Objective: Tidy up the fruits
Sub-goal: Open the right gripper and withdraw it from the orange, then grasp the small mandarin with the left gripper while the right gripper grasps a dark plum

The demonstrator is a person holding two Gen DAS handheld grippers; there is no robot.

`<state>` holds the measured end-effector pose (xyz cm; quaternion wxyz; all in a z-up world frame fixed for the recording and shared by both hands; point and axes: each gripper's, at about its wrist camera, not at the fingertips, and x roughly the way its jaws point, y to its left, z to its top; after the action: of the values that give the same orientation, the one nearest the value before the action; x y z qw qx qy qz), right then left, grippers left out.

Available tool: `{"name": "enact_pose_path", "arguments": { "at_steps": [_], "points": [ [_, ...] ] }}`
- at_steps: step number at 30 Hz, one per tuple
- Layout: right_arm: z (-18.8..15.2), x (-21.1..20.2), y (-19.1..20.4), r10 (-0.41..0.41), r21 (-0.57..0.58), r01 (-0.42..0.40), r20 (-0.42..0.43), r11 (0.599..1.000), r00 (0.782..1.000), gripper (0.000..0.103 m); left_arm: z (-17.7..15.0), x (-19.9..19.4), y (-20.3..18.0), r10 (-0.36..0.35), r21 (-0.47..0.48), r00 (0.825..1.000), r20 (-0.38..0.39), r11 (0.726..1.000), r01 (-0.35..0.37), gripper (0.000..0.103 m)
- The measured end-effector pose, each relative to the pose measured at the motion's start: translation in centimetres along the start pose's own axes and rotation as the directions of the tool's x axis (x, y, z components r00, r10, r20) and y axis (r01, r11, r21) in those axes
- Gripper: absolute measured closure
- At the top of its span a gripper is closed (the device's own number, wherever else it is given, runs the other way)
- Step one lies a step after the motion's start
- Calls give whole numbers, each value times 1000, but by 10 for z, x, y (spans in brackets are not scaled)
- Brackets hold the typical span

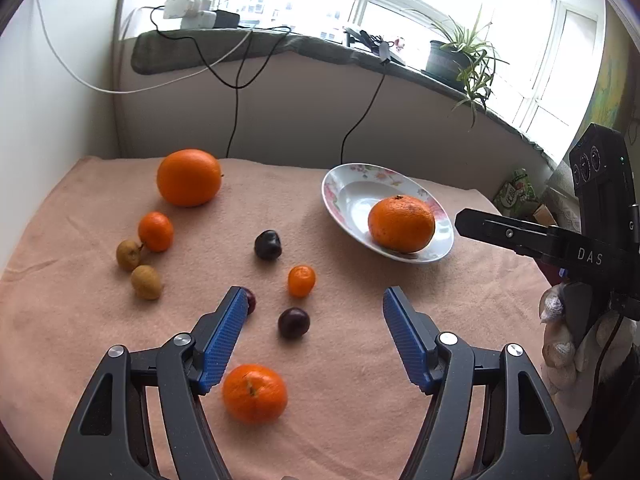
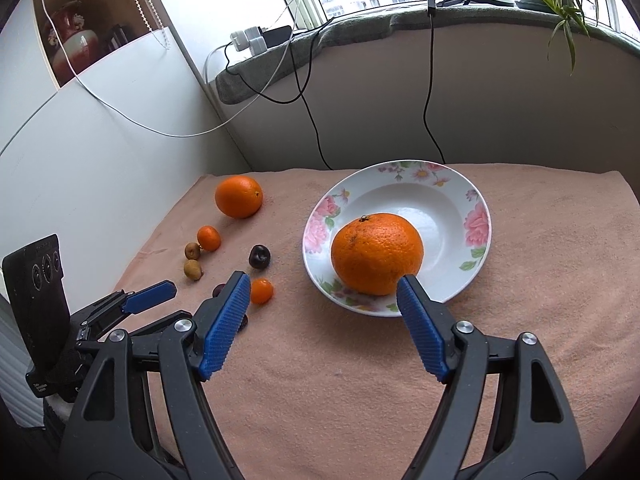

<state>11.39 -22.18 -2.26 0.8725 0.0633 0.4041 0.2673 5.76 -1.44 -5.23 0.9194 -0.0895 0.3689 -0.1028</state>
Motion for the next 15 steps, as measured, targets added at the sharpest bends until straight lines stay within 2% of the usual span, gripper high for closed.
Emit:
{"name": "enact_pose_path", "arguments": {
  "at_steps": [7, 15],
  "points": [
    [-9, 9, 22, 30, -34, -31, -23, 999, 999, 25, -20, -16, 24, 44, -52, 999, -11, 998, -45, 33],
    [-25, 31, 50, 64, -74, -70, -82, 995, 995, 25, -45, -22, 34, 30, -78, 999, -42, 996, -33, 33]
  ]
}}
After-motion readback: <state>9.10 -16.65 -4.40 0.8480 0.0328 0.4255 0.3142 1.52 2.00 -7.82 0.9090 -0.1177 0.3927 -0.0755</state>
